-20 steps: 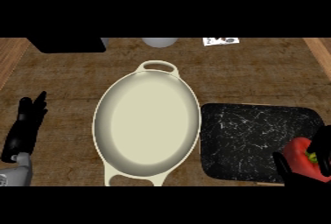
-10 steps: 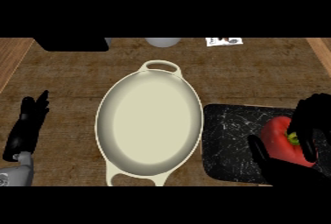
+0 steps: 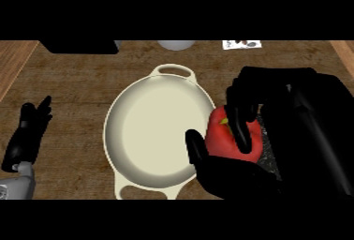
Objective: Pick the bell pepper from the tray and place it in the pot
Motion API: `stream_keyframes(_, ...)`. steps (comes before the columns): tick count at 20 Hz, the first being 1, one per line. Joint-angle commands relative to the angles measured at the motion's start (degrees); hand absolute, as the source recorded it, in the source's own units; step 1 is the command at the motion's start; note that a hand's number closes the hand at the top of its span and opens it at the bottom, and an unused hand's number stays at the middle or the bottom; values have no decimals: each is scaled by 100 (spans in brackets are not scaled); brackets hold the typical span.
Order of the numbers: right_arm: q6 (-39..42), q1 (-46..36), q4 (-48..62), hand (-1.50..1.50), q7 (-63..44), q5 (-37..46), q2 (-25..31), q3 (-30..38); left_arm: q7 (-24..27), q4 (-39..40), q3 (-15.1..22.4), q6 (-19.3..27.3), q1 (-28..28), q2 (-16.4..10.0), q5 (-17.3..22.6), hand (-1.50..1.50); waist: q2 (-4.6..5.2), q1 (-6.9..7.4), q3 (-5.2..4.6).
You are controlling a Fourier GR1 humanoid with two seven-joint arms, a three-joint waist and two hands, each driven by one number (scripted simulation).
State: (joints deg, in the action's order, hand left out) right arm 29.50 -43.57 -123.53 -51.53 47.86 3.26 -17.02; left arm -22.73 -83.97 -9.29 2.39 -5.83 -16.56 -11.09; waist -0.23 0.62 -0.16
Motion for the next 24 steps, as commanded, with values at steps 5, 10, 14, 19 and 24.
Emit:
stream_keyframes(5, -615, -923, 1762, 150, -772, -384, -319, -545, -52, -184, -55, -135, 146, -14, 86, 0, 17, 53, 10)
stream_keyframes(10, -1473, -525, 2744, 150, -326, -638, -323, -858, 72, -65, -17, -130, -10, 54, 66, 0, 35, 58, 13)
stream_keyframes(14, -2108, -537, 3172, -150, -729, -1388, -324, -1113, 20, 104, 3, -63, -143, 84, -30, 0, 36, 52, 12)
stream_keyframes(19, -3408, -420, 3732, -150, 236, -1737, -325, -911, 40, 125, -107, -63, -208, -14, -36, 0, 58, 92, 16)
stream_keyframes(24, -4871, -399, 3664, -150, 528, -1879, -326, -753, 94, 200, -55, -145, -235, 6, -24, 0, 55, 96, 16)
